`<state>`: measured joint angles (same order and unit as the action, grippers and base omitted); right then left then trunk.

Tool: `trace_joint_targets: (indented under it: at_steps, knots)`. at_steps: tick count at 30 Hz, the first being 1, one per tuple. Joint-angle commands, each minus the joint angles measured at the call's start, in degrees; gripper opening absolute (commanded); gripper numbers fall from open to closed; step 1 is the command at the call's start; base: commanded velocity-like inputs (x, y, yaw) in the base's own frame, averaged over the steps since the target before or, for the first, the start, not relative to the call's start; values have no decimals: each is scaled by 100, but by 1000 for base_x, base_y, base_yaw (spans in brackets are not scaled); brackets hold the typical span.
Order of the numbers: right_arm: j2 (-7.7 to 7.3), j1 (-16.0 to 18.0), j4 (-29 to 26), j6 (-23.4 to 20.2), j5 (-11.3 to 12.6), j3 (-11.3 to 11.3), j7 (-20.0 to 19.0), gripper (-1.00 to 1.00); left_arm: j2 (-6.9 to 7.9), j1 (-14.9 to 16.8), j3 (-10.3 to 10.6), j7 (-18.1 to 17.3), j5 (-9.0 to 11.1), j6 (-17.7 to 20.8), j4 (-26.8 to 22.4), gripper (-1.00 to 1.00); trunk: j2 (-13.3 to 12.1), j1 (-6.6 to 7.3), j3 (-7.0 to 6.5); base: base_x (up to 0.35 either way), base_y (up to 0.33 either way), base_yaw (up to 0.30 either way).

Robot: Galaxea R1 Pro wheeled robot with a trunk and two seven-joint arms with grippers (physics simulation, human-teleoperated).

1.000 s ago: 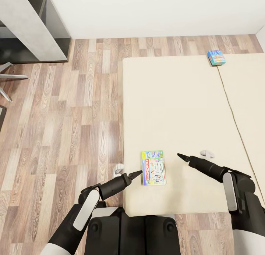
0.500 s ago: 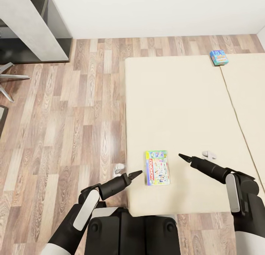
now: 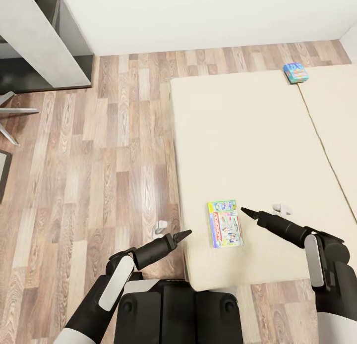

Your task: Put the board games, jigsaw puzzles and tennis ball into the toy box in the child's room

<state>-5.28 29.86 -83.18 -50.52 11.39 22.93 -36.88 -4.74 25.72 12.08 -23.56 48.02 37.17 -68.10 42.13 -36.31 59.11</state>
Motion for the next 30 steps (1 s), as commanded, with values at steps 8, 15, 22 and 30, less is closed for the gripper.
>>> trace_joint_targets:
  at_steps: [8,15,22,30]
  knots:
    - [1,3,-5,-36,4,9,-19,100,-1,1,-4,1,32,36,-1,100,4,-1,3,0,282,-243]
    - [1,3,-5,-36,4,10,-20,100,-1,2,-3,1,32,36,-2,100,4,-1,3,0,287,-267]
    - [1,3,-5,-37,4,10,-20,100,-1,3,0,1,32,36,-2,100,4,-1,3,0,288,-276]
    - [1,3,-5,-37,4,10,-20,100,-1,-1,3,1,32,36,-2,100,4,-1,3,0,289,-279]
